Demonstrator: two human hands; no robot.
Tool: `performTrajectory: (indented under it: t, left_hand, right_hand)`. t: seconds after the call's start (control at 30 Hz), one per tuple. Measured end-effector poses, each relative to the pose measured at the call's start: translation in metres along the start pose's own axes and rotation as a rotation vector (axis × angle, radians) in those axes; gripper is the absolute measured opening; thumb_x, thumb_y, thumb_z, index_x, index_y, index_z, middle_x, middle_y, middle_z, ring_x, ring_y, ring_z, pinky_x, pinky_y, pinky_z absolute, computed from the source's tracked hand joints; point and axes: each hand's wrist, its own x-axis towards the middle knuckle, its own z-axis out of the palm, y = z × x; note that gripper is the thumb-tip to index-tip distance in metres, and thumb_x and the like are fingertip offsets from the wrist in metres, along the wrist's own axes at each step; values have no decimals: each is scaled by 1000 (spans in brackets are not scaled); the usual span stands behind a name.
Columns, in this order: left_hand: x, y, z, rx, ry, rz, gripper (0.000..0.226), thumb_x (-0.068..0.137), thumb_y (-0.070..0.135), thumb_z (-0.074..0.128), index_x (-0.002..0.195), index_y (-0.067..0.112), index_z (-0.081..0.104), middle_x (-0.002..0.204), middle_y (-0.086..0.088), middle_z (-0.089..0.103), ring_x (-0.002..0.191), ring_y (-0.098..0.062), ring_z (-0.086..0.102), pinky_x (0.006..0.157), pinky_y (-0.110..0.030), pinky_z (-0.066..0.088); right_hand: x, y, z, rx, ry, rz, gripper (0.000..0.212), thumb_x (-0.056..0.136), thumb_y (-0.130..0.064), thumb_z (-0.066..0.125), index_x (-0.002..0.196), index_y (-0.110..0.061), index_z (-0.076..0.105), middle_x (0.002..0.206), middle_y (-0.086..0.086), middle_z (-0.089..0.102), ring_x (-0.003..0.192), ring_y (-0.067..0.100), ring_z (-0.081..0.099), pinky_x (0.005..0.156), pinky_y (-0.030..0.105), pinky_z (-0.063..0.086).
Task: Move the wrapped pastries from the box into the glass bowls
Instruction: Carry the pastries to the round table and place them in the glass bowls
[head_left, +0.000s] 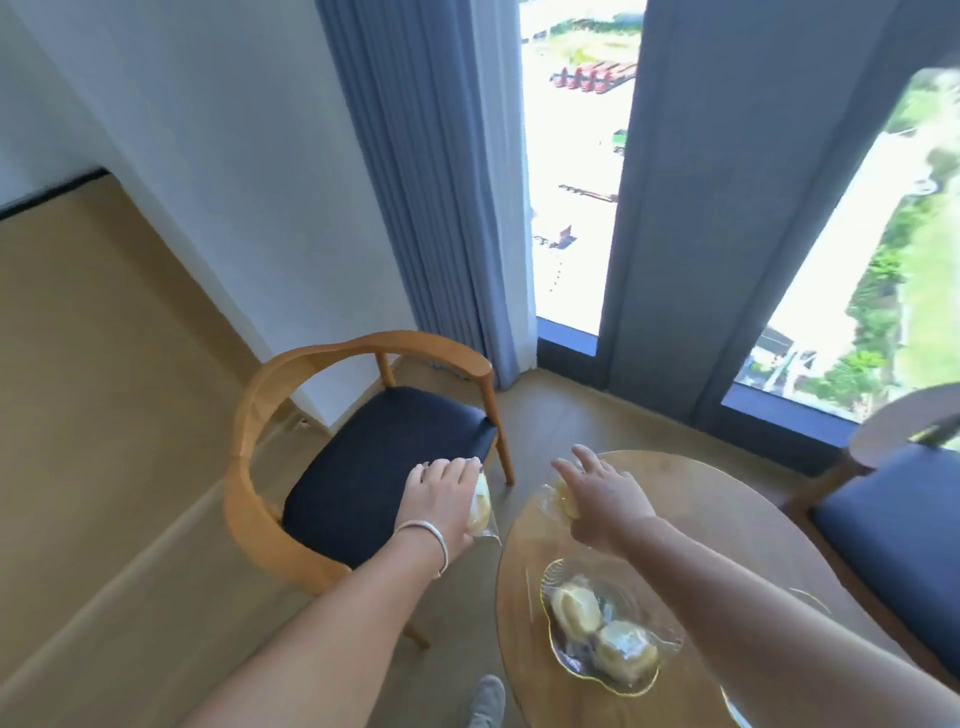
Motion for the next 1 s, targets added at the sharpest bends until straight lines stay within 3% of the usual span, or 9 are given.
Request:
performTrajectory:
  t: [0.2,0.33,0.47,0.67,0.9,1.0]
  left_hand:
    - [70,47,-10,-33,44,304,88,73,66,67,141,24,29,142,5,41,128,-19,39,104,-37,31]
    - [94,76,-16,-75,24,474,91,74,61,70,144,23,27,145,3,39,131,-20,37,105,-39,32]
    - [102,99,-7,-121,-74,580,94,72,50,76,146,23,25,147,4,34,132,-21,33,97,-41,41]
    - [109,121,20,-100,-201,665,96,73,42,80,147,20,22,149,3,31,133,-23,29,87,-38,47]
    - [118,146,68,-57,-269,708,99,74,26,82,149,20,17,153,5,25,136,-21,24,92,-36,49]
    - [120,154,100,-78,-267,716,101,74,32,82,149,21,16,154,6,22,137,-19,22,93,-35,49]
  right_hand:
    - [-38,54,-5,23,34,303,88,79,-27,71,151,-31,20,161,3,13,139,23,35,103,38,40]
    - [-63,65,-6,50,61,466,79,81,-33,71,147,-31,27,160,4,16,137,25,38,104,39,40]
    - [-73,58,2,71,39,560,74,81,-32,71,143,-31,31,161,4,17,137,26,38,105,40,39]
    - [-80,57,29,72,-55,598,83,79,-33,75,147,-29,27,162,7,13,141,26,33,108,43,35]
    - [-66,74,86,91,-138,564,81,80,-28,72,148,-28,27,163,9,11,140,28,32,105,44,34]
    - [-55,79,118,90,-151,533,80,82,-28,69,149,-27,25,163,10,9,140,28,30,106,46,33]
